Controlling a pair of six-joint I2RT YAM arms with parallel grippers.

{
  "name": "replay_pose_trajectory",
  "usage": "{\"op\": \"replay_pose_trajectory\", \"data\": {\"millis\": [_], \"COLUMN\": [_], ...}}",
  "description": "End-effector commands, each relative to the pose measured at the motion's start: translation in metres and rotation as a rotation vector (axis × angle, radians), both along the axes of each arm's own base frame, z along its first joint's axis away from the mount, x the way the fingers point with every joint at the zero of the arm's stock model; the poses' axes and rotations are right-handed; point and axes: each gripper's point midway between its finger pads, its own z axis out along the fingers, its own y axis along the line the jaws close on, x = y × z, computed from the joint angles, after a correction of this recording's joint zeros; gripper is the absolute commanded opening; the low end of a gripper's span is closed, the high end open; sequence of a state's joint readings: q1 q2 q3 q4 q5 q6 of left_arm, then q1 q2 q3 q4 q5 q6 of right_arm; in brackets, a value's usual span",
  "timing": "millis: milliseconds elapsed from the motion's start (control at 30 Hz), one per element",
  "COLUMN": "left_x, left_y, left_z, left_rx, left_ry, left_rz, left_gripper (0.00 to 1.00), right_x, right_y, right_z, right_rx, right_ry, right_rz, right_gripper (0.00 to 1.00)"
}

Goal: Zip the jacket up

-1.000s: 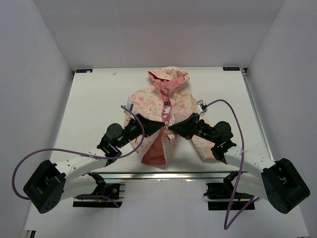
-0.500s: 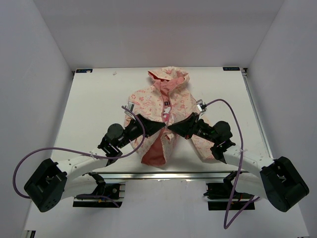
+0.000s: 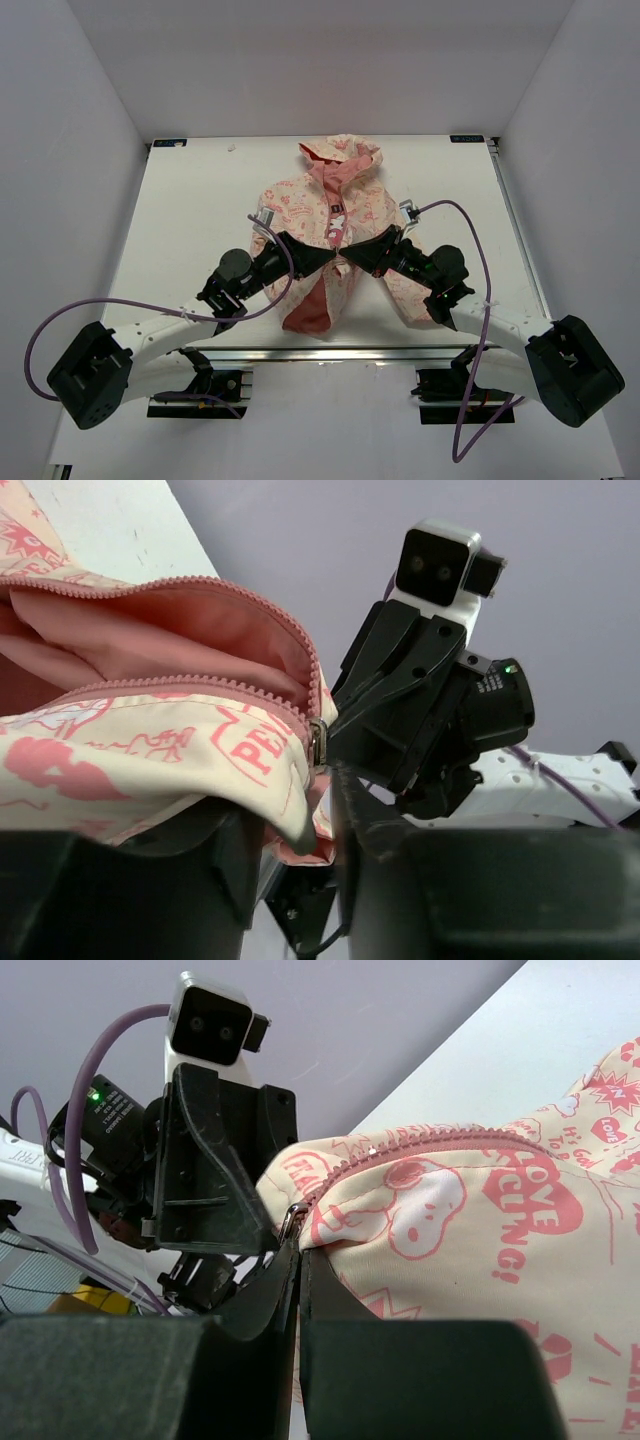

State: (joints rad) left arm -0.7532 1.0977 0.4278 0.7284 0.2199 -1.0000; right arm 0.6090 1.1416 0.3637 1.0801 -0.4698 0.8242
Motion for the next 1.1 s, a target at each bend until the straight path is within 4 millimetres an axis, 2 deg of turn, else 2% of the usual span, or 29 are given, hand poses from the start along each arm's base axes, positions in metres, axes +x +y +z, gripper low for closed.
{"op": "replay_pose_trajectory", "data": {"millis": [0, 33, 67, 167, 367, 467, 567, 667, 700, 733, 767, 933, 1067], "left_x": [-0.007, -0.007, -0.007, -0.007, -0.004, -0.004, -0.002, -0.002, -0.002, -0.002, -0.001, -0.005, -0.006], "left_y": [0.0, -0.001, 0.0, 0.002, 0.006, 0.005, 0.004, 0.003, 0.003, 0.003, 0.003, 0.0, -0.009], "left_z": [0.015, 0.015, 0.016, 0.016, 0.015, 0.016, 0.015, 0.014, 0.013, 0.013, 0.013, 0.01, -0.004], "left_rx": [-0.013, -0.01, -0.011, -0.017, -0.014, -0.011, -0.009, -0.01, -0.006, -0.006, -0.005, 0.015, 0.091], "left_ry": [-0.035, -0.033, -0.039, -0.039, -0.028, -0.027, -0.022, -0.017, -0.011, -0.011, -0.007, -0.019, -0.003], "left_rz": [-0.019, -0.018, -0.017, -0.008, 0.019, 0.019, 0.019, 0.017, 0.016, 0.016, 0.019, -0.011, -0.052], "left_gripper": [0.42, 0.48, 0.44, 0.41, 0.58, 0.59, 0.52, 0.36, 0.28, 0.1, 0.0, 0.0, 0.0], "right_x": [0.002, 0.001, 0.001, -0.001, -0.002, -0.002, -0.003, -0.003, -0.003, -0.003, -0.003, 0.003, 0.008], "right_y": [0.0, 0.001, 0.001, 0.002, 0.002, 0.003, 0.004, 0.005, 0.005, 0.005, 0.004, 0.003, 0.002], "right_z": [0.031, 0.028, 0.027, 0.025, 0.022, 0.021, 0.021, 0.021, 0.02, 0.021, 0.02, 0.024, 0.036], "right_rx": [0.063, 0.057, 0.056, 0.046, 0.031, 0.026, 0.028, 0.024, 0.021, 0.022, 0.021, 0.033, 0.063], "right_ry": [-0.087, -0.08, -0.079, -0.078, -0.076, -0.075, -0.078, -0.081, -0.075, -0.078, -0.075, -0.069, -0.08], "right_rz": [-0.013, -0.008, -0.005, 0.002, 0.005, 0.007, 0.012, 0.013, 0.012, 0.012, 0.008, -0.022, -0.048], "right_gripper": [0.0, 0.0, 0.0, 0.0, 0.0, 0.0, 0.0, 0.0, 0.0, 0.0, 0.0, 0.0, 0.0]}}
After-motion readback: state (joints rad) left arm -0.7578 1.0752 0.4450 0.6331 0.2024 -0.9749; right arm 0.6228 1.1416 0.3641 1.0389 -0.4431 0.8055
